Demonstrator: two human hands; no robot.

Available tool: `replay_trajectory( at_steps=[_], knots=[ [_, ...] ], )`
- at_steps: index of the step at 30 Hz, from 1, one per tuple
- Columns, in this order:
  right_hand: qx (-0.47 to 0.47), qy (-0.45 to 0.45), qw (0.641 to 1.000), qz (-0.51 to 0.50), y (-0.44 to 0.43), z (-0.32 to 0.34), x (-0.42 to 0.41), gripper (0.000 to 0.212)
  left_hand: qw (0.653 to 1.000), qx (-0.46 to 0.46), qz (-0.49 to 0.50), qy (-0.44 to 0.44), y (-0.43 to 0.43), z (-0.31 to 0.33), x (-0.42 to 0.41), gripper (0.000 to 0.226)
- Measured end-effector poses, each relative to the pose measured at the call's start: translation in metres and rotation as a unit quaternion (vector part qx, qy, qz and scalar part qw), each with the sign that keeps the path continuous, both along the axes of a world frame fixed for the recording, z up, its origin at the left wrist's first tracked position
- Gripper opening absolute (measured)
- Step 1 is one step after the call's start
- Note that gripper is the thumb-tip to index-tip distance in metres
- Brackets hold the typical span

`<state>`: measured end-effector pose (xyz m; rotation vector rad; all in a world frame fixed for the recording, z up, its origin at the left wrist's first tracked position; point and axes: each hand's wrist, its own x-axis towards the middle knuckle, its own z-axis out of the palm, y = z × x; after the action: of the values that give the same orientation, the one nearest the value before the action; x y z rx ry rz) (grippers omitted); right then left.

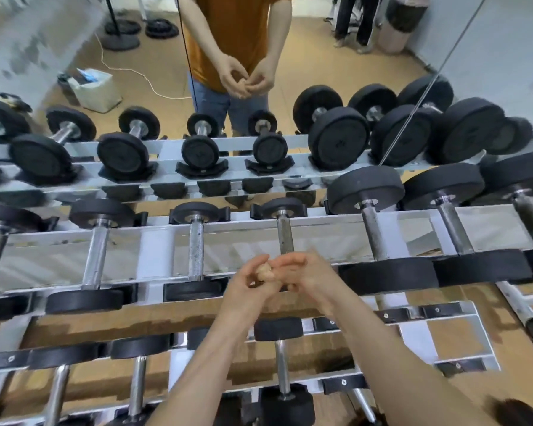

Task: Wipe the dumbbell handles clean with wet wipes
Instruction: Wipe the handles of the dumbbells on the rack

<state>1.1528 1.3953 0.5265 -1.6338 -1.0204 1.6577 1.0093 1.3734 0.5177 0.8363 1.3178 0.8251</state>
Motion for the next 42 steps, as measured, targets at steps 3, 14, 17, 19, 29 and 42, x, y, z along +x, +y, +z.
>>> replay_trajectory(
  at_steps=[3, 14, 17, 19, 29, 42],
  knots=[
    [0.000, 0.136, 0.985, -0.107, -0.043, 0.015, -0.010, 0.024, 0.980, -0.027, 0.082, -0.180, -0.028, 0.028, -0.019, 0.038],
    [0.010, 0.239, 0.962, -0.130, -0.182, 0.080, -0.041, 0.031, 0.974, 0.000, -0.028, -0.223, -0.135, 0.083, -0.050, 0.013],
    [0.025, 0.269, 0.939, -0.213, -0.203, 0.088, -0.029, 0.022, 0.969, -0.012, 0.003, -0.245, -0.149, 0.087, -0.040, 0.012],
    [0.030, 0.292, 0.913, -0.282, -0.212, 0.095, -0.017, 0.023, 0.970, -0.015, 0.042, -0.240, -0.154, 0.086, -0.028, 0.012],
    [0.145, 0.123, 0.943, -0.274, -0.227, 0.102, 0.083, 0.009, 0.989, 0.043, -0.129, -0.063, -0.166, 0.073, 0.048, 0.047],
    [0.173, 0.019, 0.985, -0.005, -0.218, 0.114, 0.294, 0.013, 0.956, 0.016, -0.194, -0.217, -0.185, 0.064, 0.239, 0.037]
  ],
)
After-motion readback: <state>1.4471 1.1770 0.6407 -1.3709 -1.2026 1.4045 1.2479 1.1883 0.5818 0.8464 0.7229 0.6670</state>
